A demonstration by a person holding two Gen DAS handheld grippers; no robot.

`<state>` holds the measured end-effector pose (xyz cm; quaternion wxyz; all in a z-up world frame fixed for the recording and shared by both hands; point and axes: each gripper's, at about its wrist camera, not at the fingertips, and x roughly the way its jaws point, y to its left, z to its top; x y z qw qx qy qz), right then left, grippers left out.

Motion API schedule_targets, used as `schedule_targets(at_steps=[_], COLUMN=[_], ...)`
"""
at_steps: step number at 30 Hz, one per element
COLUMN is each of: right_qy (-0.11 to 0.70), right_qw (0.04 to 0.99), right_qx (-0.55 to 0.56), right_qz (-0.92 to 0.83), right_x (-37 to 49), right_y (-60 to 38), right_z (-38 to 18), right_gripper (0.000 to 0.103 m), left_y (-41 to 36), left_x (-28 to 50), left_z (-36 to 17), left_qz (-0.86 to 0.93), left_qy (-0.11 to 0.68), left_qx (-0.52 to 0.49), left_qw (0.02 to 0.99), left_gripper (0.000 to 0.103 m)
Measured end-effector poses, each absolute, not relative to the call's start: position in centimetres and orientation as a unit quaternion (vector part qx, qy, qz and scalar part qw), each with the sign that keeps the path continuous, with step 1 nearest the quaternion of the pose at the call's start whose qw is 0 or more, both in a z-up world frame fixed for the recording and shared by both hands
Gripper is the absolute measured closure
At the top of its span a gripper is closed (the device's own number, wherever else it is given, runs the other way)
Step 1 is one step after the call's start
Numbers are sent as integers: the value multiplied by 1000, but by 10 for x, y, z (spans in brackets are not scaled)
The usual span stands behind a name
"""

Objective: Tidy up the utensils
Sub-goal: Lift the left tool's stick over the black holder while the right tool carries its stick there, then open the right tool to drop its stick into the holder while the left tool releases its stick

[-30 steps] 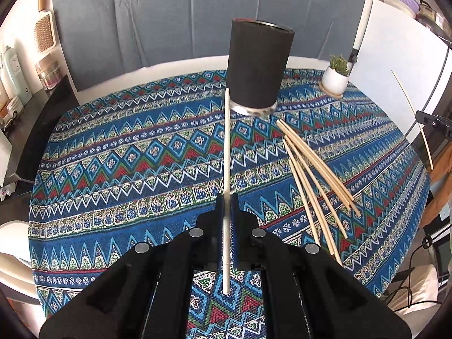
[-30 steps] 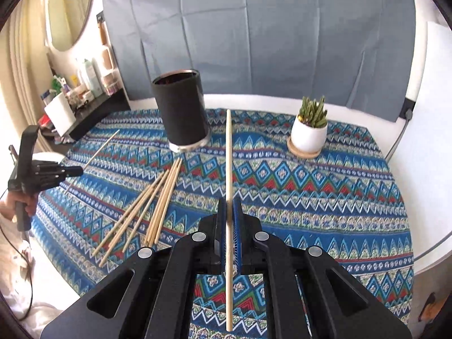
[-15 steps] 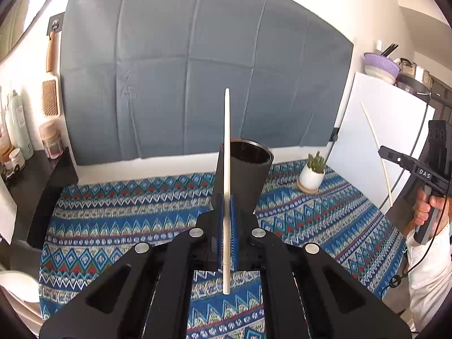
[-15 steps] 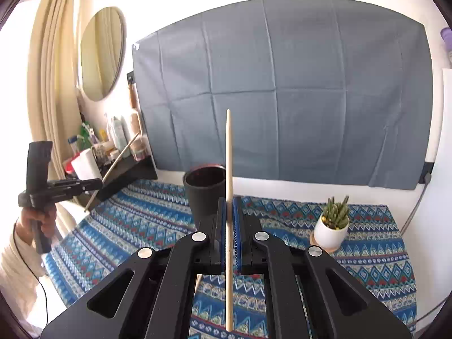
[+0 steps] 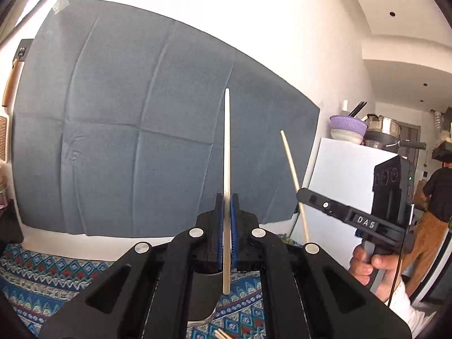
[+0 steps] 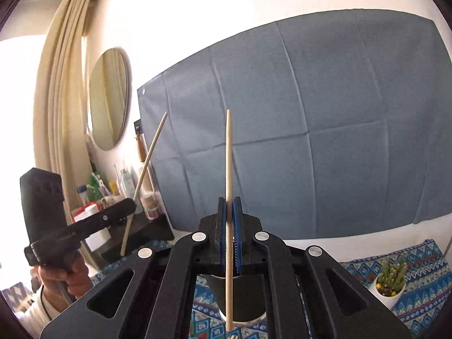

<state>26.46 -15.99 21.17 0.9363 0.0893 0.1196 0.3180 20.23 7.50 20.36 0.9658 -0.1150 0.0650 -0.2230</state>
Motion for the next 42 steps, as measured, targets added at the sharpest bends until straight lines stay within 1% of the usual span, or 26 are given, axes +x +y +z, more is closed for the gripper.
schedule_targets(at_steps=[3, 10, 13, 18, 22, 34, 37, 42], right_qy=[107, 58, 34, 8, -9, 36, 39, 47], right_qw=[933, 921, 917, 919, 931, 940, 943, 941], right_qx=[109, 187, 206, 210, 185, 140, 128, 142], right_qz=[326, 338, 340, 333, 314, 310, 303, 303], right_x=[281, 311, 321, 330, 334, 342, 341, 346], right_y=[-156, -158, -155, -146, -139, -127, -129, -135], right_z=[203, 176, 164, 146, 131, 101, 96, 96], right_gripper=[98, 98, 98, 98, 98, 98, 96, 94], left_y=[66, 60, 58, 58, 61, 59, 62, 68], left_x=[219, 250, 257, 264, 273, 277, 280, 284], left_z=[200, 175, 160, 132, 114, 95, 91, 89], left_qz=[-229, -268, -251, -245, -242, -246, -243, -237], left_qy=[36, 19, 7, -11, -8, 17, 23, 30], left_qx=[-108, -151, -140, -132, -144, -119, -117, -122], left_qw=[967, 951, 958, 960, 960, 962, 963, 963], left_gripper=[98, 98, 98, 98, 98, 98, 98, 98])
